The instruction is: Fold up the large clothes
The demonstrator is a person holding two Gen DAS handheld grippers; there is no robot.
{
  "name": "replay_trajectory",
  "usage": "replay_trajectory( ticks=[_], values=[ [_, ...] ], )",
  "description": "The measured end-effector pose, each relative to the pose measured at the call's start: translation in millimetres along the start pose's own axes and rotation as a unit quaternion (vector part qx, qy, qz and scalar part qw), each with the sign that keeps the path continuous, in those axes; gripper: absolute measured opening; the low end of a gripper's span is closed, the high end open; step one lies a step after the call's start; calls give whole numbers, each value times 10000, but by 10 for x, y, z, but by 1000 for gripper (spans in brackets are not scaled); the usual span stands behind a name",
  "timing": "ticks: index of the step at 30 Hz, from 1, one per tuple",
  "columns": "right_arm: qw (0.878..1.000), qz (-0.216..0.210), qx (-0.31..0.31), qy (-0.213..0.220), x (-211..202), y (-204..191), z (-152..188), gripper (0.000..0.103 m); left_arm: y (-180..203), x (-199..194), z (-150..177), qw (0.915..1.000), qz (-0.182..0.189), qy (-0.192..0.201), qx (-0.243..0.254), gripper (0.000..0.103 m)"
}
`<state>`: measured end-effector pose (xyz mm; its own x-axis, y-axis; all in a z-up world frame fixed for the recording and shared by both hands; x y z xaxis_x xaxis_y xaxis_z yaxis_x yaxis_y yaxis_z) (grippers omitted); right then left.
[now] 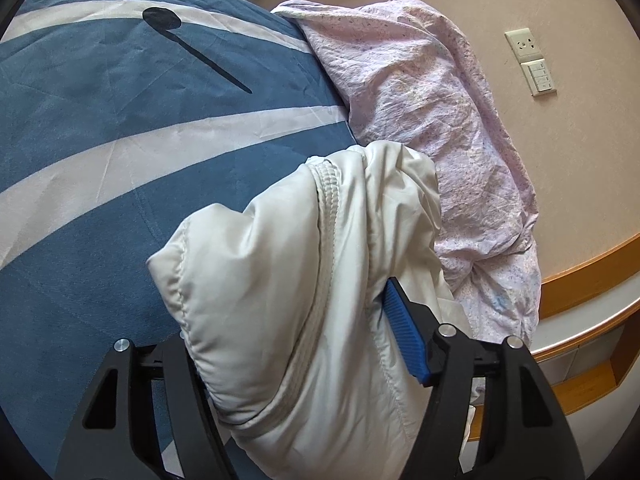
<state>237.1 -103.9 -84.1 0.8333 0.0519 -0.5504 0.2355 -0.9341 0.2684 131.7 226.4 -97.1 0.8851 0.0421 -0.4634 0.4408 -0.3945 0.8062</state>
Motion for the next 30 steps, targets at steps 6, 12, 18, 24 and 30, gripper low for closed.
replay_trajectory(
  ticks=[6,12,18,24,30],
  values=[
    [9999,68,-74,14,19,-32,15,69,162,-110,11,9992,214,175,298,46],
    [9999,86,-90,6,29,-39,15,69,478,-293,31,9944,700,342,710,34],
    [9999,102,-118,-16,37,-48,16,69,951,-497,145,9803,1432,443,1284,33],
    [9998,113,-137,-25,37,-47,19,69,1334,-604,309,9628,2117,328,1645,33],
    [9993,150,-338,-73,50,-66,-7,69,1810,-663,637,9354,2760,45,2210,33]
  ],
)
Point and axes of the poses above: each gripper's, at about its wrist camera, not at the fingertips, and x roughly the way its jaws point, y to its right, z to its underside, the point moved 1 cm from there along x, roughly the way its jaws point, and after that the axes turned 9 degrees about y, right-handed, at the moved point
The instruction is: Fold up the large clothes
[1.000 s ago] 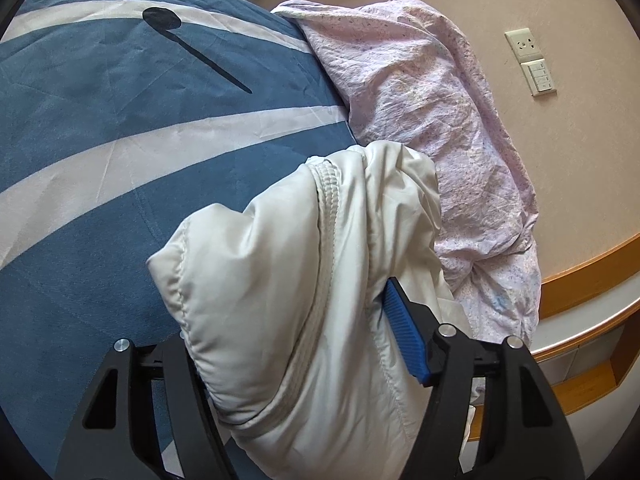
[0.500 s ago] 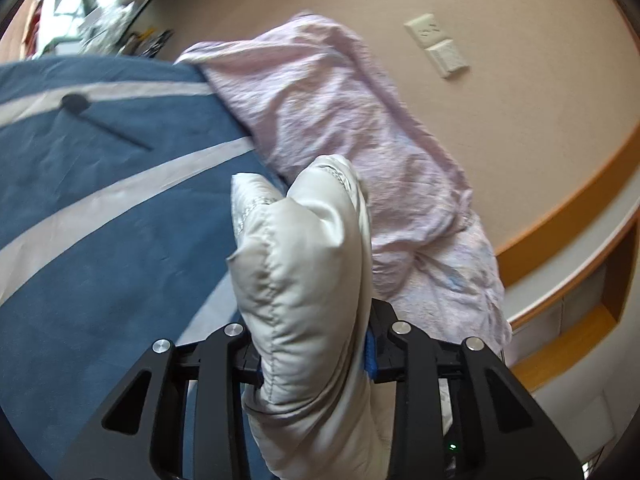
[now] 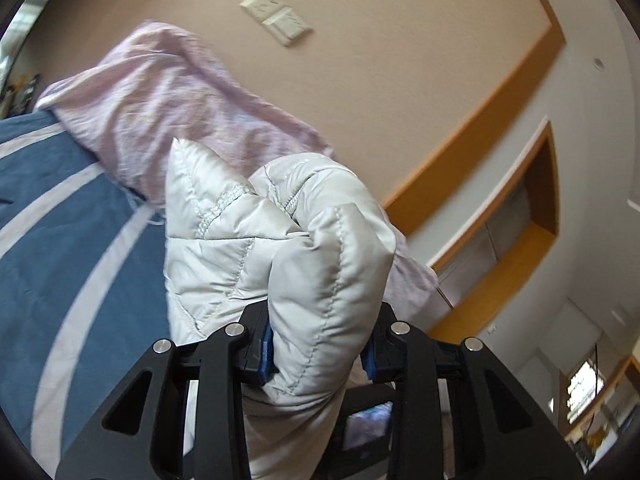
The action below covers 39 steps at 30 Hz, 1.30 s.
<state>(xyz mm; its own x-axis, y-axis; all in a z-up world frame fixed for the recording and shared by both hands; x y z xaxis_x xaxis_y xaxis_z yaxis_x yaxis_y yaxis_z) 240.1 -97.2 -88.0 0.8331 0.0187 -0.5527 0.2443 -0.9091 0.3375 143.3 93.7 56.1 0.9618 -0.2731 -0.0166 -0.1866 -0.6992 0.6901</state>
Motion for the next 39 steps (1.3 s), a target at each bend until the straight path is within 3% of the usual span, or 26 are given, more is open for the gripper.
replay_trajectory(
  ticks=[5,9,14,17,19,22,28,35,39],
  values=[
    [9996,-28,-265,-89,-85,177,-71,76,507,147,132,9981,286,-86,537,33],
    [9994,-75,-179,274,-430,532,-33,84,764,216,239,9957,436,-129,809,32],
    [9965,-309,460,626,-856,1122,177,87,1046,347,460,9907,721,-348,1104,32],
    [9922,-134,963,784,-1027,1560,346,88,1200,467,659,9861,885,-591,1276,32],
    [9850,-241,1484,844,-1098,1895,469,88,1290,562,800,9830,998,-780,1328,32],
    [9719,-54,2258,660,-1096,2451,693,88,1417,682,1004,9784,1135,-1011,1405,32],
    [9442,-277,3224,615,-1109,3026,947,88,1653,960,1534,9621,1302,-1649,1740,33],
    [8986,-1477,4061,765,-1101,3457,873,88,1848,1210,2218,9324,1311,-2380,2381,33],
    [8932,-2219,3838,756,-1081,3429,551,88,1893,1298,2448,9211,1307,-2492,2689,34]
  ],
)
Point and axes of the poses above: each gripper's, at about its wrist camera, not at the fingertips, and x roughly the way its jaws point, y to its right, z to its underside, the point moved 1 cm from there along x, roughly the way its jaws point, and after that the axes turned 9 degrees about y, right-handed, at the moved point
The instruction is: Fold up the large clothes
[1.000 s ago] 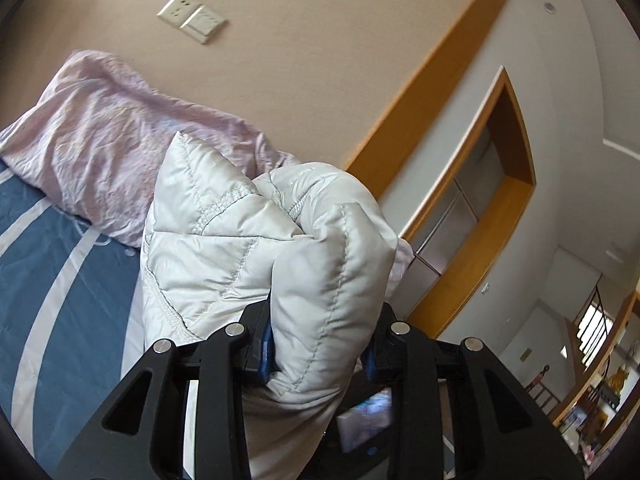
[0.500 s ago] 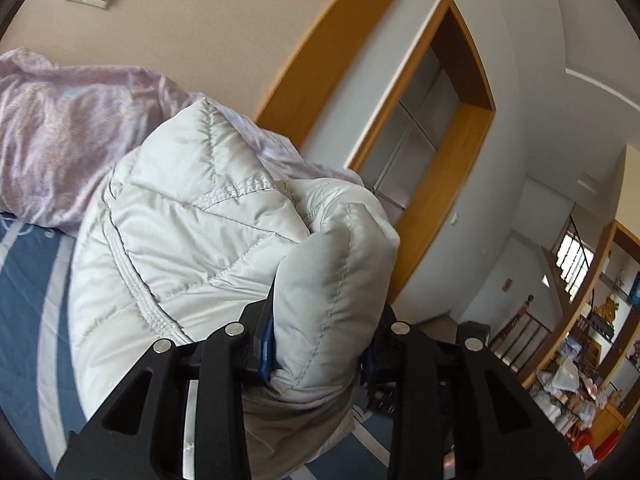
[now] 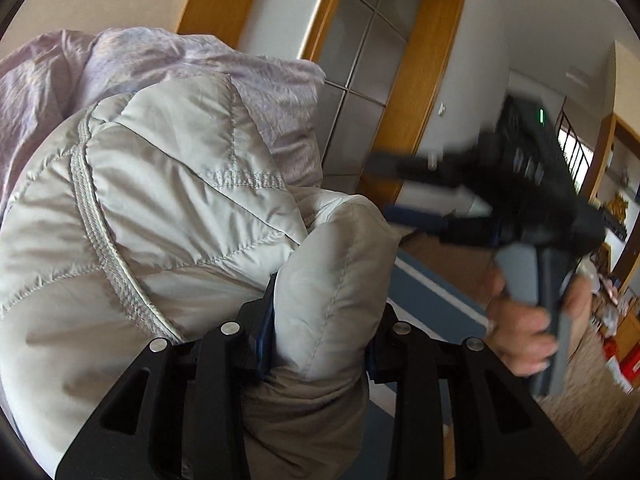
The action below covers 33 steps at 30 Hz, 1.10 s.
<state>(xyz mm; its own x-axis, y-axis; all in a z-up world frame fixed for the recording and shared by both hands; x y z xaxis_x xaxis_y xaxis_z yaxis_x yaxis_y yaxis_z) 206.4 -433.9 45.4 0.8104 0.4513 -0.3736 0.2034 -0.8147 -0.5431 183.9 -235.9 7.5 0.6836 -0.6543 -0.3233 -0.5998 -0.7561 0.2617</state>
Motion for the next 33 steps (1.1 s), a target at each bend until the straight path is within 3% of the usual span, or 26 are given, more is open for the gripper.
replay_trajectory(
  ticks=[4,6,13,14,15,18,21,26,29,31,33],
  values=[
    [9989,-124,-242,-377,264,-189,-144,88,52,113,81,9996,-40,-85,261,34],
    [9977,38,-432,-525,424,-232,-188,86,97,185,131,9988,-88,-146,461,34],
    [9921,201,-416,-1168,954,-120,-186,82,197,336,300,9956,-178,-347,857,35],
    [9914,187,-397,-1233,993,-95,-162,74,212,352,320,9948,-199,-371,923,35],
    [9904,164,-367,-1320,1043,-68,-126,56,225,364,339,9942,-222,-384,984,35],
    [9906,146,-175,-1347,1095,42,-52,31,278,380,388,9910,-321,-384,1244,36],
    [9906,148,-112,-1357,1119,99,7,22,371,229,432,9895,-332,-329,1367,36],
    [9907,318,-336,-1281,1111,62,17,19,335,-288,317,9911,-42,-212,1314,37],
    [9901,466,-495,-1228,1091,54,25,19,179,-724,110,9933,61,67,1152,38],
    [9894,577,-655,-1165,1069,35,46,19,-1,-883,-117,9946,-68,274,1000,43],
    [9884,657,-788,-1123,1062,11,67,19,-353,-952,-375,9948,-435,446,810,43]
  ],
)
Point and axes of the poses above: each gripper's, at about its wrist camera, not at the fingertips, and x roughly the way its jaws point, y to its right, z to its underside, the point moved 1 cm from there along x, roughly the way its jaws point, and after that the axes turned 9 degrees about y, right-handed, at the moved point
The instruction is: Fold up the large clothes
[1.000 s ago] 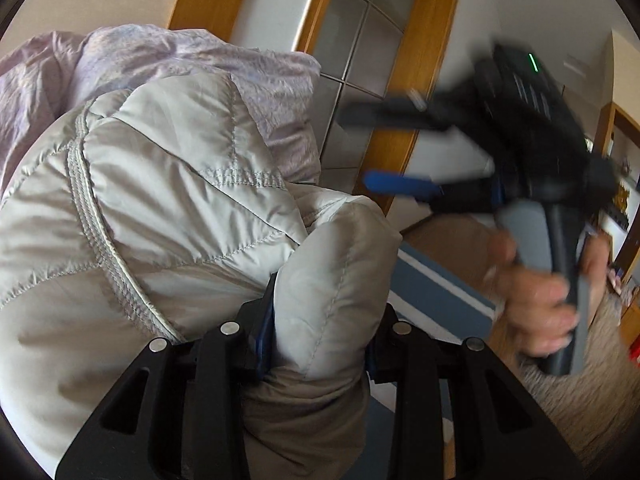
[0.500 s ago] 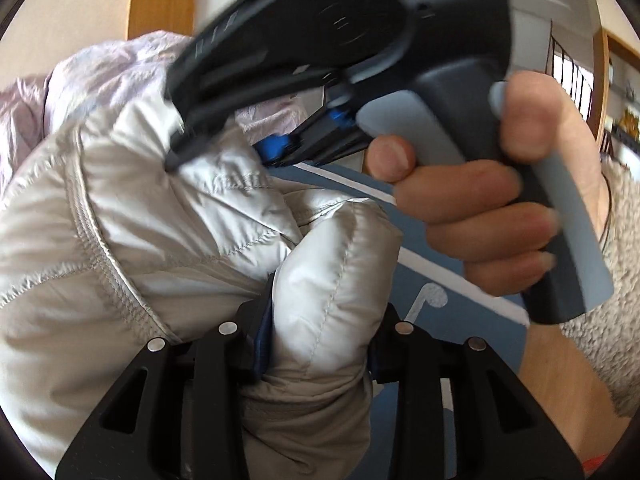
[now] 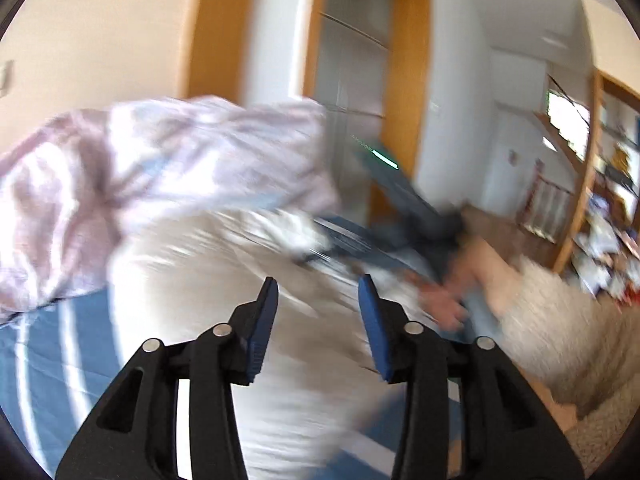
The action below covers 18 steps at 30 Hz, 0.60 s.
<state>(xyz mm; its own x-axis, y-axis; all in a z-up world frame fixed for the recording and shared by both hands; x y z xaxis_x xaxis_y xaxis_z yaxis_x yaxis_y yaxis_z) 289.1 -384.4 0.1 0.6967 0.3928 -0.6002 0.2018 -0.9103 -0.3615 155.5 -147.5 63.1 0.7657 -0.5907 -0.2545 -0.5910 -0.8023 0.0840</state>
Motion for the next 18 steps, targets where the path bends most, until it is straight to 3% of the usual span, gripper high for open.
replay_trajectory(
  ticks=[4,10,14,18],
  values=[
    [9995,207,-223,89,12,-43,54,19,-659,227,-130,9964,-433,-296,-665,43],
    [9983,409,-383,172,36,-56,135,20,-1050,614,-58,9874,-706,-775,-1184,43],
    [9973,526,-482,194,49,-61,166,20,-1035,850,80,9832,-910,-1080,-1157,43],
    [9965,594,-548,191,75,-53,191,20,-978,973,132,9838,-1102,-1155,-818,43]
  ],
)
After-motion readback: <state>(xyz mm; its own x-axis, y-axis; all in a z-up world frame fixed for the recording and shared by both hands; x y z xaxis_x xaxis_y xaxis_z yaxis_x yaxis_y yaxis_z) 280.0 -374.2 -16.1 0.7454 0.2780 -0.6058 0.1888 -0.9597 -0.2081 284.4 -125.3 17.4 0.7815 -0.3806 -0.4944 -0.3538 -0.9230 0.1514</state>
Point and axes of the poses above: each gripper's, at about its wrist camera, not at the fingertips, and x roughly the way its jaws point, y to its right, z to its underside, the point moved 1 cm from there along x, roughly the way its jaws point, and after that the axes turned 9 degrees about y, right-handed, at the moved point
